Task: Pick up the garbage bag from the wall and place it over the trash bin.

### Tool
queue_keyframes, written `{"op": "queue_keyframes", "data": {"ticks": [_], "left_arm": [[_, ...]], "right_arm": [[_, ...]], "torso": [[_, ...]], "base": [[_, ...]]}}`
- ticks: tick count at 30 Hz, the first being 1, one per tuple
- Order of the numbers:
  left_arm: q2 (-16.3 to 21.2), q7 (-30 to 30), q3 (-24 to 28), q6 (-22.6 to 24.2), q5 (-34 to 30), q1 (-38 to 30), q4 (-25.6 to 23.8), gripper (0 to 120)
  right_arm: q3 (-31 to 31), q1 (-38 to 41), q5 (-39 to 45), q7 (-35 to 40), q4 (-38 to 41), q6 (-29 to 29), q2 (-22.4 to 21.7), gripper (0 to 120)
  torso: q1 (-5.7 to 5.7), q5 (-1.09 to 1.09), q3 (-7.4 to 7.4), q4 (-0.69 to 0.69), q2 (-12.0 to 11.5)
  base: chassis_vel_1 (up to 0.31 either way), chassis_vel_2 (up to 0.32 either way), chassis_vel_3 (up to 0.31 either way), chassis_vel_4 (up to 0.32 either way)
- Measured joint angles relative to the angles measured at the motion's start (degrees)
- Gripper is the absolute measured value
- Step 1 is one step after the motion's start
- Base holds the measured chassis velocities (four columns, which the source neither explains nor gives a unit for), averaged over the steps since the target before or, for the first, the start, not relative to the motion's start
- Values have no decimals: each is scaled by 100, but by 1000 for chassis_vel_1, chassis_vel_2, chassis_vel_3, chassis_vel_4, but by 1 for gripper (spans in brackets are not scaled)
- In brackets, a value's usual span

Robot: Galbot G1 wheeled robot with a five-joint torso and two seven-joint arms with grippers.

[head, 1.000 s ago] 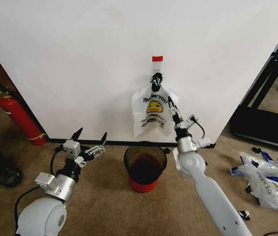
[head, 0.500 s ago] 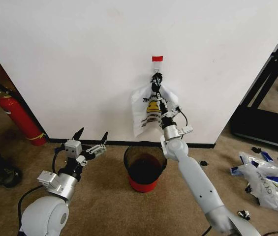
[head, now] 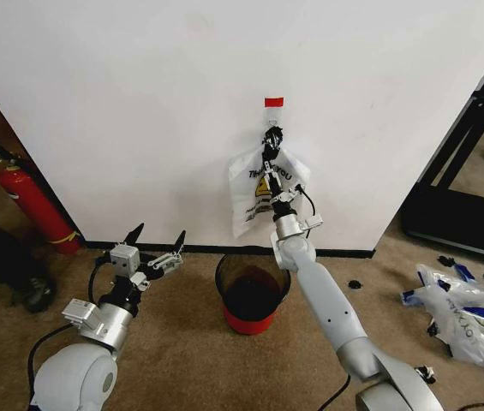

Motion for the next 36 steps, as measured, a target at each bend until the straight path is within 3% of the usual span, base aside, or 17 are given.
{"op": "queue_keyframes", "data": {"ticks": [14, 18, 36], "left_arm": [[21, -6, 10, -31, -69, -36, 79, 100], [7, -6, 35, -35, -69, -41, 112, 100], [10, 3, 38, -37, -57, -38, 144, 100]], "right_arm": [[72, -11, -113, -19, -9, 23, -95, 67], [59, -85, -121, -41, 121, 26, -161, 57], [29, -263, -232, -128, 526, 24, -305, 56]], "torso": [[0, 0, 0, 0, 0], [0, 0, 0, 0, 0], [-1, 0, 0, 0, 1]], "base": [[0, 0, 0, 0], [0, 0, 0, 0], [0, 0, 0, 0]]}}
